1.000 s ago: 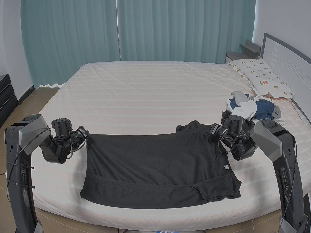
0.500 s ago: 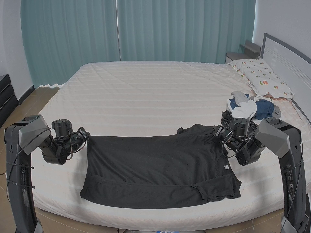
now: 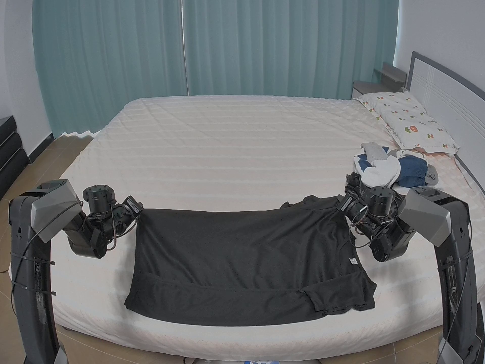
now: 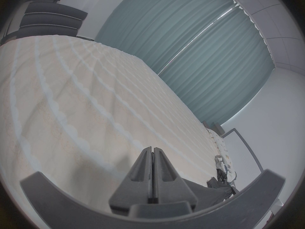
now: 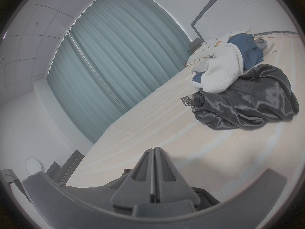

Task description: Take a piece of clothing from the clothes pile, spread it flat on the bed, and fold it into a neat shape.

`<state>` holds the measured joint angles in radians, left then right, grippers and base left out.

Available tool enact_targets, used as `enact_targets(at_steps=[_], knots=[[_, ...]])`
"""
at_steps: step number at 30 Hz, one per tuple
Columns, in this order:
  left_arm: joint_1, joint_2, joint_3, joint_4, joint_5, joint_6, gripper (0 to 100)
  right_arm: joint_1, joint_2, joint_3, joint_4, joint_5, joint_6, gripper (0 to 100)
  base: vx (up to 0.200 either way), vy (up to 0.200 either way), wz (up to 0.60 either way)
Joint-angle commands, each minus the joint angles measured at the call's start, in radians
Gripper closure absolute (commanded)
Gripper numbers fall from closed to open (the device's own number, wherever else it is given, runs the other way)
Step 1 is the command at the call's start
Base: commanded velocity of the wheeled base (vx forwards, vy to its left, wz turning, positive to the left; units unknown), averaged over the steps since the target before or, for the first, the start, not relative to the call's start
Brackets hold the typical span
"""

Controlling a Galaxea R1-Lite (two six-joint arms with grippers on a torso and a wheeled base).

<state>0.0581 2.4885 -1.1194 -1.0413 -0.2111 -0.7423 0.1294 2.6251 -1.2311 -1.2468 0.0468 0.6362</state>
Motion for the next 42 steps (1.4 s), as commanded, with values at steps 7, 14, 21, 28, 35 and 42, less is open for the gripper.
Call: enact_targets(at_steps=[7,14,21,28,35,42], knots=[[0.011,0.026,0.066,-0.131,-0.007,-0.014,100,-0.011,0.015,0.053,-0.069,0.005,0.002,100,0.0,0.0,0.0],[0.012,0.026,0.089,-0.18,-0.013,-0.012,100,-0.01,-0.017,0.117,-0.1,0.042,0.002,100,0.0,0.0,0.0],[0.011,0.018,0.115,-0.181,-0.014,-0.003,100,0.009,-0.062,0.209,-0.122,0.034,0.0,100,0.0,0.0,0.0],[0.014,0.018,0.135,-0.192,-0.014,-0.003,100,0.039,-0.043,0.324,-0.283,0.042,0.0,100,0.0,0.0,0.0],[0.026,0.039,0.182,-0.299,-0.022,-0.003,100,0.032,-0.039,0.358,-0.315,0.047,0.002,100,0.0,0.0,0.0],[0.028,0.023,0.243,-0.344,-0.048,-0.002,100,0.013,-0.048,0.38,-0.316,0.047,0.03,100,0.0,0.0,0.0]])
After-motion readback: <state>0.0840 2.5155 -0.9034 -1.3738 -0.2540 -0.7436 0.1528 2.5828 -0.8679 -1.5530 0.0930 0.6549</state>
